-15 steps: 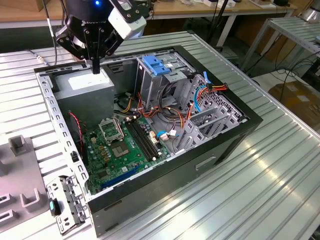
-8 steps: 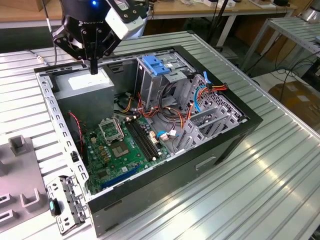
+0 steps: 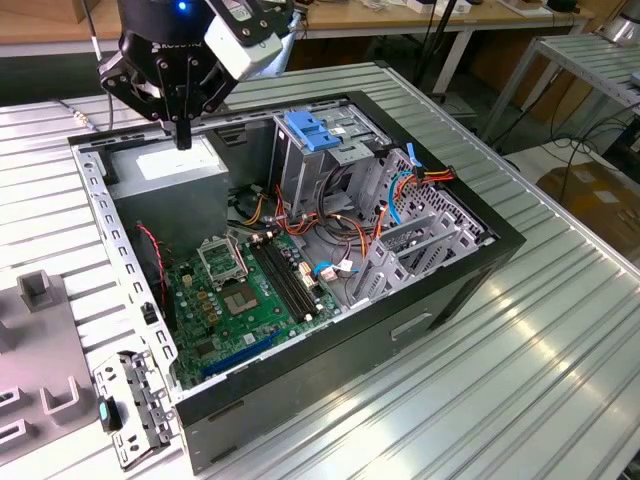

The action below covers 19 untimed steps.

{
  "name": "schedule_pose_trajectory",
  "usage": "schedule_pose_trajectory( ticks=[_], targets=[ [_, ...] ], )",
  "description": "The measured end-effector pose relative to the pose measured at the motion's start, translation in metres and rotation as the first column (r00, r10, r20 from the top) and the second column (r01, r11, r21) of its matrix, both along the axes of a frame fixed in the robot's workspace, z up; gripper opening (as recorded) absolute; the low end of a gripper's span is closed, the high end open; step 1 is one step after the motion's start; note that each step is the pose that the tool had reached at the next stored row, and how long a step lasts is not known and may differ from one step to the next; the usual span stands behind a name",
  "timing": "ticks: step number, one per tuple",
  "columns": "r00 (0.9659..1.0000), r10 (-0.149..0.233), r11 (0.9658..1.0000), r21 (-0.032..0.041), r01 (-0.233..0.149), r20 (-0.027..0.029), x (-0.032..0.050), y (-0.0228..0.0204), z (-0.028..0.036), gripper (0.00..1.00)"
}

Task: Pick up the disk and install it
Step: 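Reach for the disk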

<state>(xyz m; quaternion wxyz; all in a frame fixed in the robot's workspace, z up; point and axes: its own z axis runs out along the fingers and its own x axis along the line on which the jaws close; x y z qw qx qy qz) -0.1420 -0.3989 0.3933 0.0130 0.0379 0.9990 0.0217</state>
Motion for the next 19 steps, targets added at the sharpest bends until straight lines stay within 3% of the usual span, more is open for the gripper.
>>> schedule_pose_trajectory(
  ticks=[19],
  targets=[
    [1.0,0.0,1.0,0.0,0.0,0.0,-0.0136,0.0,0.0,0.11]
  ],
)
